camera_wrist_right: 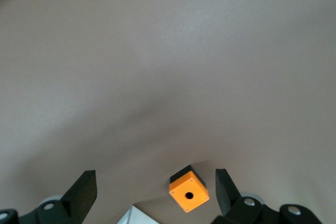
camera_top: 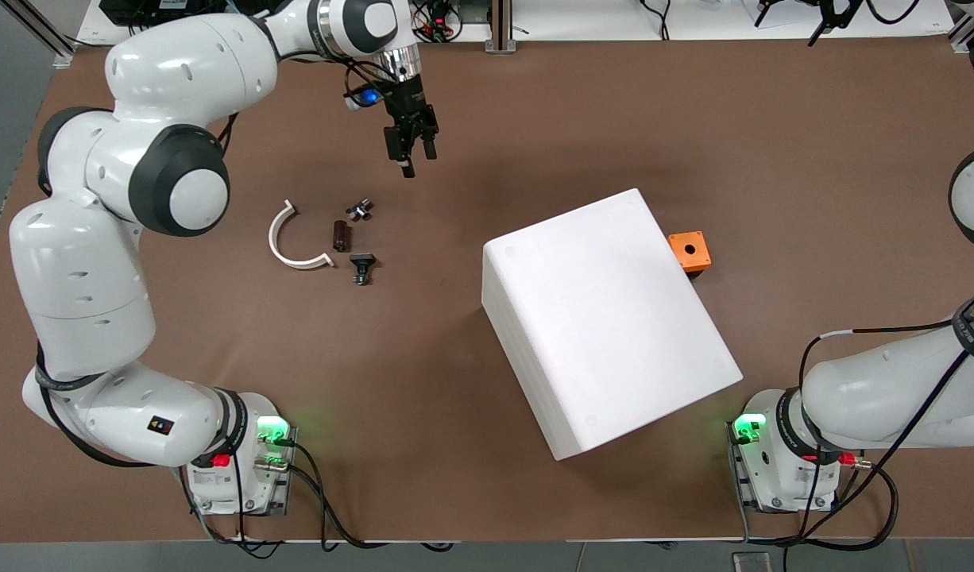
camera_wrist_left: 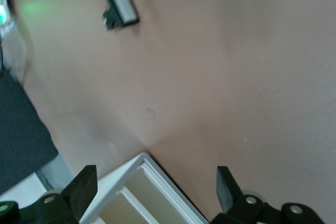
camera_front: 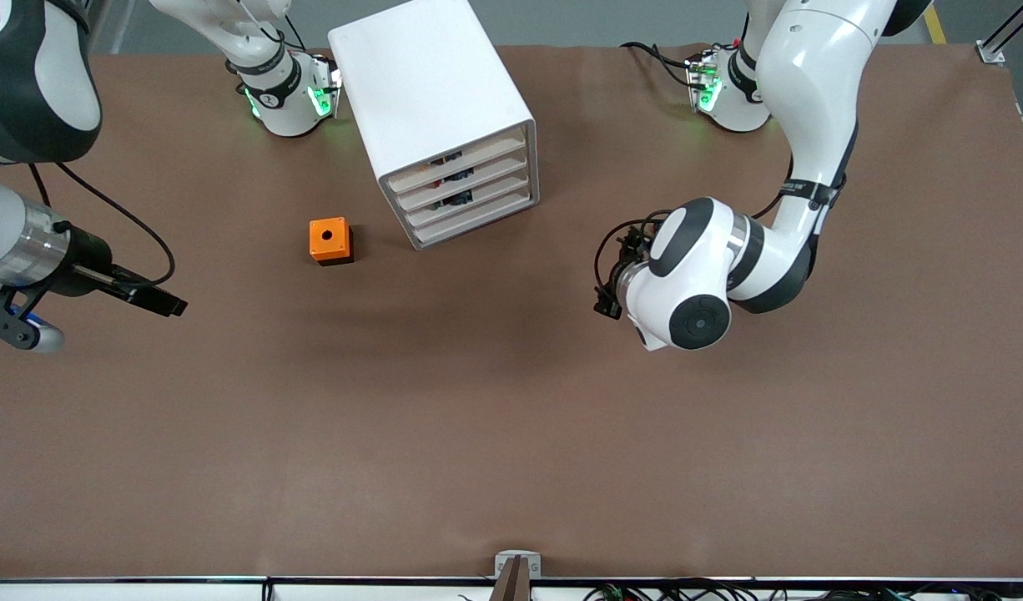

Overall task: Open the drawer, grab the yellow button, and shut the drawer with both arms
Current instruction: 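Grasp the drawer front with the left gripper and pull it open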

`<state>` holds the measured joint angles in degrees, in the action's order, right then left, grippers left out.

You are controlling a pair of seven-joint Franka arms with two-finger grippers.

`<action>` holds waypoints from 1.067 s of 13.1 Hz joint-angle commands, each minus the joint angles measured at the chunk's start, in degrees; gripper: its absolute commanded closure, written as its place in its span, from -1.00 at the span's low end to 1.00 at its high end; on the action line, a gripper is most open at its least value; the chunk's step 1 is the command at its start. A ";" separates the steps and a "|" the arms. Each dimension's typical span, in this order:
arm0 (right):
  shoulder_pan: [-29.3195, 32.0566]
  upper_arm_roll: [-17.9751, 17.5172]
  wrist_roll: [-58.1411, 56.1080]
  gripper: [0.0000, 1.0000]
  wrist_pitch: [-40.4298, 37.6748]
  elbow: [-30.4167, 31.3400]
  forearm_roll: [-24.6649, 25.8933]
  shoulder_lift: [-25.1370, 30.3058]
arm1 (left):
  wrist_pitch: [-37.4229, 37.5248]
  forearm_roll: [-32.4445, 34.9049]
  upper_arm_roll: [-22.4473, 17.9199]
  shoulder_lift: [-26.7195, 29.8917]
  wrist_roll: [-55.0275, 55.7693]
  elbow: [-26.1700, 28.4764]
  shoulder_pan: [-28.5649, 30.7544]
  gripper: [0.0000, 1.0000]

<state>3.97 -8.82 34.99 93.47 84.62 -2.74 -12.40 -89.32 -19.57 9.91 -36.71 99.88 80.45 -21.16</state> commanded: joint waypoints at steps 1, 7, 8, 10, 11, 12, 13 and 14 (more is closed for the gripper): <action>0.42 -2.16 7.44 -1.00 -1.71 -1.92 -2.26 -0.61 | 3.34 -5.98 0.20 -1.60 14.49 -1.17 -3.26 -0.98; -0.28 -2.69 16.85 -1.00 -2.59 -1.48 -10.35 -2.27 | 8.96 -24.45 0.37 -4.42 35.99 -1.08 -4.76 -0.72; -0.54 -3.30 18.17 -1.00 -2.68 -1.48 -10.36 -2.36 | 10.03 -26.90 0.37 -4.42 36.70 -1.08 -5.03 -0.61; -0.80 -5.41 22.55 -1.00 -2.60 -1.48 -10.36 -2.54 | 10.04 -33.75 0.29 -5.47 39.24 -1.17 -6.60 -0.48; -0.80 -6.81 25.62 -1.00 -2.42 -1.48 -10.36 -2.80 | 10.04 -34.56 0.29 -6.26 40.82 -1.17 -7.13 -0.48; -0.80 -7.70 27.65 -1.00 -2.25 -1.56 -10.44 -3.15 | 10.04 -34.66 0.37 -6.70 41.97 -1.17 -7.66 -0.48; -0.89 -8.05 29.33 -1.00 -1.98 -1.56 -10.53 -3.50 | 9.95 -34.92 0.29 -7.06 42.76 -1.26 -9.06 -0.48; -0.89 -9.01 30.48 -1.00 -1.63 -1.65 -10.53 -3.59 | 9.95 -35.18 0.29 -7.32 43.64 -1.26 -9.68 -0.47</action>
<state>2.81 -16.49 62.48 91.78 84.34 -12.27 -14.84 -80.17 -53.35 10.34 -42.84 141.10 80.41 -29.50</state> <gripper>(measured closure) 0.000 0.260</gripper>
